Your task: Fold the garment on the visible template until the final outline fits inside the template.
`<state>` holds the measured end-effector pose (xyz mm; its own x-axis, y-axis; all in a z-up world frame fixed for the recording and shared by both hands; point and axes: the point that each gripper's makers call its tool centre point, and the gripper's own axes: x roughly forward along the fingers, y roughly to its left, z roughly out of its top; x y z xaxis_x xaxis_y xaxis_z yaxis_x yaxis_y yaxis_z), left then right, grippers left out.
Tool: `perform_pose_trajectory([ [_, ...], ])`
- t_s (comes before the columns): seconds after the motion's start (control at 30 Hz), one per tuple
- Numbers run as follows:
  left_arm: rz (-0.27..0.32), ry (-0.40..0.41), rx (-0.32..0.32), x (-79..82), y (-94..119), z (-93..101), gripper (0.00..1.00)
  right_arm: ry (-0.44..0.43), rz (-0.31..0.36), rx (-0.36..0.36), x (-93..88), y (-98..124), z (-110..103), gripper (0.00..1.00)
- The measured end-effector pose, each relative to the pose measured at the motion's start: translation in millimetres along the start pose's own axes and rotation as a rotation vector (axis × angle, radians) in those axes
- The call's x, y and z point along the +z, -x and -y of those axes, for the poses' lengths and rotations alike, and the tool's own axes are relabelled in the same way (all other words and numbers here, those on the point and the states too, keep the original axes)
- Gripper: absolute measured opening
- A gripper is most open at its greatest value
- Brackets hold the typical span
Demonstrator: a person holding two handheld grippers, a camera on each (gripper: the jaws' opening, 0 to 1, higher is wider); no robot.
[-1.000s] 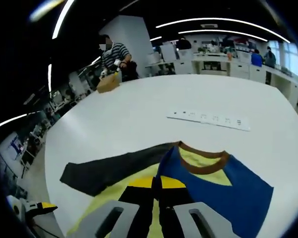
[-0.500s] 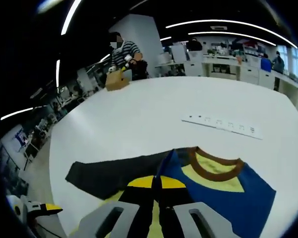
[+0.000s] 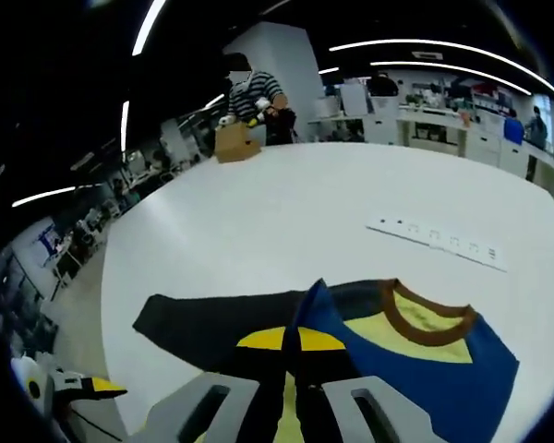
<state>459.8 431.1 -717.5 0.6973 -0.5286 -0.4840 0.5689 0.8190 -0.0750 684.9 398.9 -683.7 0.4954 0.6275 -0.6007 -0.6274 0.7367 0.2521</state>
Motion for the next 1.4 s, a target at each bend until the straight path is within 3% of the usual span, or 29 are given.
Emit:
perform_pose_trajectory([
  [0.37, -0.005, -0.001, 0.002, -1.9, 0.8, -2.2, 0.95, 0.086, -0.044, 0.006, -20.8, -16.6, -11.0, 0.00],
  [0.43, -0.004, -0.001, 0.002, -2.1, 0.9, -2.3, 0.95, 0.071, -0.057, 0.011, -27.4, -21.1, -13.0, 0.00],
  [0.5, -0.006, -0.002, 0.002, -2.5, 0.9, -2.5, 0.95, -0.001, -0.080, 0.052, -35.2, -24.1, -22.4, 0.00],
  [0.6, -0.004, -0.003, 0.005, -1.8, 1.5, -2.4, 0.95, 0.010, -0.061, 0.060, -34.1, -23.1, -23.6, 0.01],
  [0.87, 0.008, -0.014, 0.009, 0.8, 2.0, -2.0, 0.96, 0.028, -0.046, 0.054, -29.0, -8.9, -8.9, 0.22],
  [1.03, 0.024, -0.022, 0.014, 3.6, 3.1, -2.7, 0.97, -0.021, -0.033, 0.060, -28.1, 2.5, 7.0, 0.46],
  [1.4, 0.014, -0.034, 0.010, 3.0, 1.6, 1.0, 0.98, -0.012, -0.009, -0.002, -38.0, 37.2, 51.8, 0.67],
])
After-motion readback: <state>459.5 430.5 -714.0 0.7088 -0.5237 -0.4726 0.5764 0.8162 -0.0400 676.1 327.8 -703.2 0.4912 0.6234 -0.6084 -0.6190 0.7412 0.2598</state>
